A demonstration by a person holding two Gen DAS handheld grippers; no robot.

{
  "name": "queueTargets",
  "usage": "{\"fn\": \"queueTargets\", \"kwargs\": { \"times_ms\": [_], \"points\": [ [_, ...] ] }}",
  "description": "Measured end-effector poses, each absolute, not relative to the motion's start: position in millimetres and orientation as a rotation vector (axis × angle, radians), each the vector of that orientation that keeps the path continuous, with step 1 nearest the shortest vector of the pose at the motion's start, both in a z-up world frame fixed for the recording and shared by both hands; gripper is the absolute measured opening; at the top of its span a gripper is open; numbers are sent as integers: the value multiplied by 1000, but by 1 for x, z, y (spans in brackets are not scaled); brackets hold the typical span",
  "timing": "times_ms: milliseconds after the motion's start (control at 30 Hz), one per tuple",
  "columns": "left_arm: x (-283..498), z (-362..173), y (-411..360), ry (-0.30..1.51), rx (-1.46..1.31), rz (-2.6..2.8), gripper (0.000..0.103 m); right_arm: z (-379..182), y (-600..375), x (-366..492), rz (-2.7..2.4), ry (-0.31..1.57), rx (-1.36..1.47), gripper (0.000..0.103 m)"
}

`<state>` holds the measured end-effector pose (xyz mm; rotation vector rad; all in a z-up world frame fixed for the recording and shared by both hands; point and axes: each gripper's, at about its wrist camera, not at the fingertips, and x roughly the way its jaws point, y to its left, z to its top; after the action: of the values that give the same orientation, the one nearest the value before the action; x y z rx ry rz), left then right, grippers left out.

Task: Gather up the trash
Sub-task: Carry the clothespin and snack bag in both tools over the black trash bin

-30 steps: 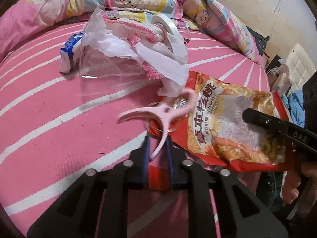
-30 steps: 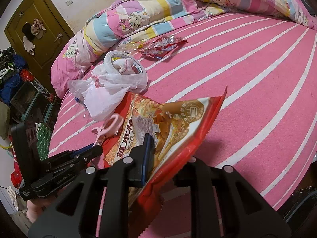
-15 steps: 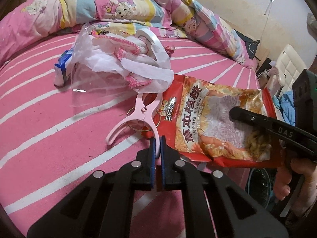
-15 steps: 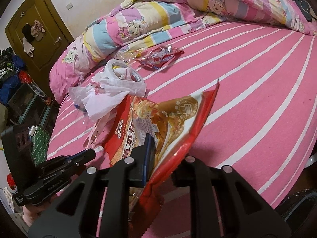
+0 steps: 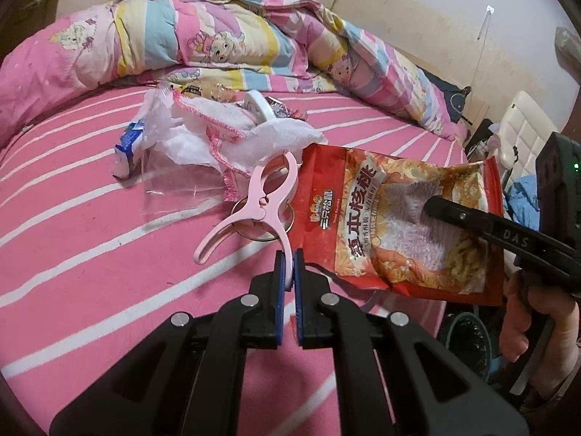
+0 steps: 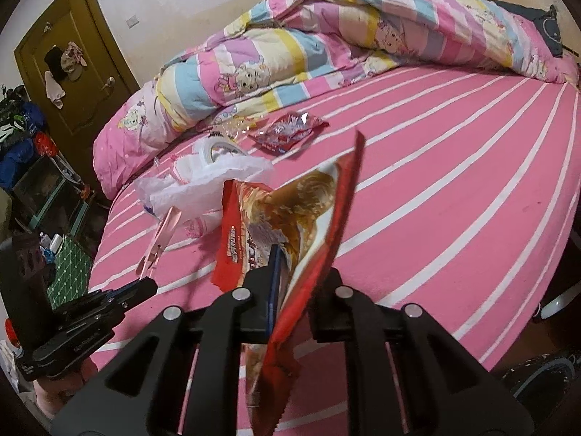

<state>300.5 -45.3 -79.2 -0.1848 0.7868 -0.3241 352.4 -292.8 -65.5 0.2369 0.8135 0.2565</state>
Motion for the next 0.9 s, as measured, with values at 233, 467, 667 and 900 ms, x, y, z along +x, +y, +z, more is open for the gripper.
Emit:
{"fn": "queueTargets", "kwargs": {
  "times_ms": [233, 467, 667, 900],
  "points": [
    [267, -54, -61, 746, -201, -320, 4, -42, -316, 322, 218, 752, 271, 13],
    [230, -17, -93, 730, -245, -382, 4, -7, -358, 270, 155, 683, 314, 12],
    [204, 9, -150, 726, -243, -498, 4, 26, -418, 195, 68, 617, 293, 12],
    [181, 4, -253, 831, -241, -685, 4, 8, -499, 115, -130, 642, 280, 12]
  ]
}}
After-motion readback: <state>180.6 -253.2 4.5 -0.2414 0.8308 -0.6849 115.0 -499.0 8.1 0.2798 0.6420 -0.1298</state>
